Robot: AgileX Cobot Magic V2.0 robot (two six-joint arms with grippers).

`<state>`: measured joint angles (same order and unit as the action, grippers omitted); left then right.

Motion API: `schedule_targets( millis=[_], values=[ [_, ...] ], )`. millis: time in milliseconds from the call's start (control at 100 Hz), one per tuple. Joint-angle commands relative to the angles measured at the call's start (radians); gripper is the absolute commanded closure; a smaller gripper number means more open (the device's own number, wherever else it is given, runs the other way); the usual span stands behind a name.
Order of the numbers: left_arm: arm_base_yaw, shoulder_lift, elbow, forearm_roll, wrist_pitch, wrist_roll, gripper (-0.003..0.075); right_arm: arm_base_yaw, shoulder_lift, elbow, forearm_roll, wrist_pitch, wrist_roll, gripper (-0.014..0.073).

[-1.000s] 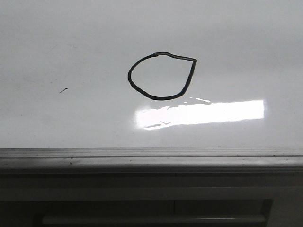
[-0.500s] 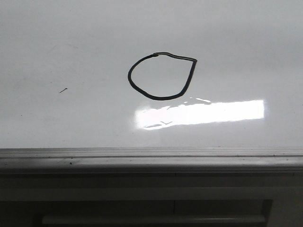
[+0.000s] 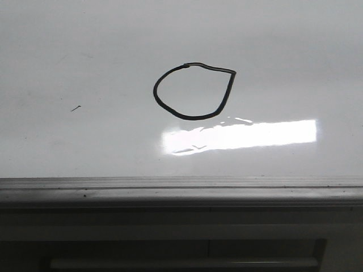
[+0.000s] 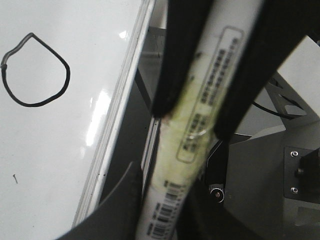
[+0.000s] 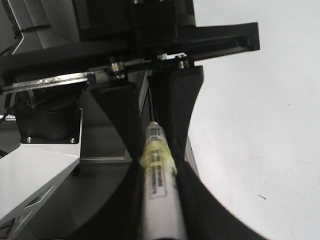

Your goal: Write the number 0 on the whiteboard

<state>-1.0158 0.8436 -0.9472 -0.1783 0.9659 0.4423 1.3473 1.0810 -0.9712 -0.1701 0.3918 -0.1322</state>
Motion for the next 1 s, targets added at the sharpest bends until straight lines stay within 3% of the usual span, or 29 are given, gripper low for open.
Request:
schedule_targets(
  millis=[0, 80, 150, 340, 410, 460, 620, 770, 840, 970, 990],
  values=[
    [0.003, -0.005, -0.037, -0.001, -0.174, -0.067, 0.0740, 0.005, -0.015, -0.022, 0.022, -0.023, 0.003, 0.0652],
    [0.003, -0.005, -0.037, -0.001, -0.174, -0.067, 0.0740, 0.005, -0.015, -0.022, 0.024, -0.023, 0.003, 0.0635],
    [0.003, -0.005, -0.037, -0.001, -0.174, -0.067, 0.0740, 0.005, -0.015, -0.022, 0.024, -0.023, 0.003, 0.0557],
    [0.003, -0.005, -0.012, -0.001, -0.209, -0.092, 0.0740, -0.037, -0.029, -0.027, 0.024, -0.019, 0.003, 0.0118],
    [0.003, -0.005, 0.017, -0.001, -0.249, -0.124, 0.0740, -0.071, -0.053, -0.036, 0.022, -0.018, 0.003, 0.0034],
    [0.003, -0.005, 0.044, -0.001, -0.286, -0.153, 0.0740, -0.102, -0.080, -0.038, 0.012, -0.018, 0.003, 0.0018],
    [0.003, -0.005, 0.169, 0.001, -0.519, -0.286, 0.0740, -0.229, -0.203, -0.038, 0.006, 0.015, 0.003, 0.0024],
    [0.035, 0.002, 0.295, 0.001, -0.778, -0.428, 0.0740, -0.356, -0.334, -0.038, 0.005, 0.168, 0.003, 0.0069],
    [0.076, 0.015, 0.337, 0.001, -0.871, -0.492, 0.0740, -0.391, -0.387, -0.038, 0.005, 0.260, 0.009, 0.0201],
    [0.198, 0.049, 0.365, -0.008, -0.933, -0.575, 0.0740, -0.400, -0.463, -0.013, 0.005, 0.404, 0.019, 0.0650],
    [0.219, 0.057, 0.365, -0.011, -0.933, -0.578, 0.0740, -0.400, -0.474, -0.006, 0.007, 0.417, 0.024, 0.0664]
  ],
)
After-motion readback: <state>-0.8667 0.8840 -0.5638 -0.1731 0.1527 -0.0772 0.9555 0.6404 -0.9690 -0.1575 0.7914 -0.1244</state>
